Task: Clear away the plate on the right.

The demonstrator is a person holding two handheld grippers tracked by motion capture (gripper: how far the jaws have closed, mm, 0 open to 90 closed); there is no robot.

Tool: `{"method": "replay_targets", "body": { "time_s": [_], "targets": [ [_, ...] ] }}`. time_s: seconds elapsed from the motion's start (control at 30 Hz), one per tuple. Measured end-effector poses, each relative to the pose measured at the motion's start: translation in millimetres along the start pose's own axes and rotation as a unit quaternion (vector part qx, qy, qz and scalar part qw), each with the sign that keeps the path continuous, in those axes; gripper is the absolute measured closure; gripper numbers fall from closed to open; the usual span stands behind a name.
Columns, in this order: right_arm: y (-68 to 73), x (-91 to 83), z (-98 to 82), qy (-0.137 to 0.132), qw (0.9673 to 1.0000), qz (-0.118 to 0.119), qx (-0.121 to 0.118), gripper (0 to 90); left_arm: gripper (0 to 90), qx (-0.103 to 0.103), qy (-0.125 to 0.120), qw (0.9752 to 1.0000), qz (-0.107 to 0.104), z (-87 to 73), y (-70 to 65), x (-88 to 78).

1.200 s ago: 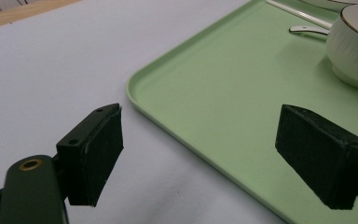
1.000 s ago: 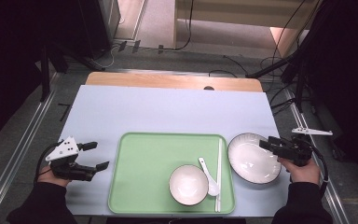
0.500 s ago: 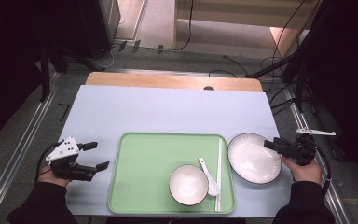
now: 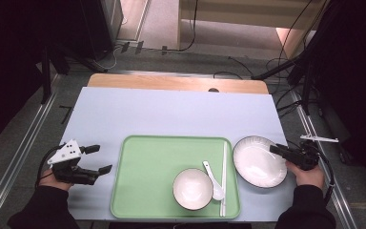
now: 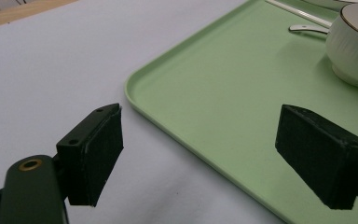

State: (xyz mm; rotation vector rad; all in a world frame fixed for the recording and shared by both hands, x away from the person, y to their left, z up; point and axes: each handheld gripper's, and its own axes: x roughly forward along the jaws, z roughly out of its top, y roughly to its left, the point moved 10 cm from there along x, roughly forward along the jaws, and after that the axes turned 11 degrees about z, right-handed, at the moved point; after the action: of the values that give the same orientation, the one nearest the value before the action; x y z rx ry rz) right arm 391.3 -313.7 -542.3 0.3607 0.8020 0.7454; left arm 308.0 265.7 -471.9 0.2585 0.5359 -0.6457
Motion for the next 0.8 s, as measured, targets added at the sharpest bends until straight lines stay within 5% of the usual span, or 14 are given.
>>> {"method": "replay_targets", "body": {
  "time_s": [0.27, 0.63, 0.8],
  "targets": [
    [-5.5, 8.5, -4.6, -0.008, 0.9998, 0.006, 0.014, 65.2, 15.0, 0.000, -0.001, 1.0000, -0.001, 0.9, -0.3, 1.4],
    [-9.0, 14.0, -6.2, -0.022, 0.9989, -0.025, 0.034, 71.5, 15.0, 0.002, 0.000, 1.0000, -0.002, 1.5, -0.4, 3.0],
    [-11.1, 13.2, -5.3, -0.035, 0.9972, -0.003, 0.065, 76.0, 15.1, 0.002, -0.001, 1.0000, -0.002, 2.0, -0.7, 3.6]
  ]
}}
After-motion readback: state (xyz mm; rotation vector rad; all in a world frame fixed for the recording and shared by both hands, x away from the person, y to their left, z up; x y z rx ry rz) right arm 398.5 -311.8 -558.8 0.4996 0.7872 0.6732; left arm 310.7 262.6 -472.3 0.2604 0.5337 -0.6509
